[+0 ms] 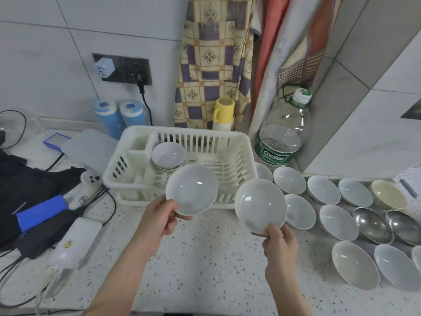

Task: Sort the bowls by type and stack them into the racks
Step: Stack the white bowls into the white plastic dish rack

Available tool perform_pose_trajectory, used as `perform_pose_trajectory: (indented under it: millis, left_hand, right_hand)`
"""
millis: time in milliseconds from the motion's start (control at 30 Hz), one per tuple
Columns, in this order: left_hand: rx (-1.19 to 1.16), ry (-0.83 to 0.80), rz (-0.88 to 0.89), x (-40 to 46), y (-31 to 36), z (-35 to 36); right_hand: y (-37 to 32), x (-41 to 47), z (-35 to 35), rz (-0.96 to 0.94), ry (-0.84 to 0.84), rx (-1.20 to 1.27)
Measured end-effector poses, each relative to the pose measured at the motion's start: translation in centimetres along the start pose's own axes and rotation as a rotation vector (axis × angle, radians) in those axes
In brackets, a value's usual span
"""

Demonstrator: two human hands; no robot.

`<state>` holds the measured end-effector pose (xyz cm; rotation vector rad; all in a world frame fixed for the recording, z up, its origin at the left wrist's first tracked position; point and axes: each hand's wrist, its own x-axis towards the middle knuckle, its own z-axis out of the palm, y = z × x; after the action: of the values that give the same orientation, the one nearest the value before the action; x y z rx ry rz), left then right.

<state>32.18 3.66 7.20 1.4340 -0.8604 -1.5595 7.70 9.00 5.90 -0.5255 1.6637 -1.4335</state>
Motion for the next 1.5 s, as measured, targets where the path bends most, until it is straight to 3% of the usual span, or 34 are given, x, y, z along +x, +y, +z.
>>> perform_pose_trajectory:
  millis: [433,667,1000,1500]
  left_hand:
    - [0.104,0.19,0.221,3.8,3.4,-7.8]
    - [0.165,0.377,0.408,8.0,3.9,-9.7]
    - [0.119,0.387,0.398,13.8,5.5,-9.4]
    - [-0.06,0.42,0.365,15.4,5.2,-9.8]
  right_hand:
    - [-3.1,2.5,11.6,-0.276,-0.219,-0.09]
    - [-2.6,4.8,16.8,-0.266,-0.205,-0.239]
    - [-1.5,8.0,24.2,-0.144,-0.277,-0.225]
    - [2.2,8.6,29.9,-0.124,-0.174,-0.316]
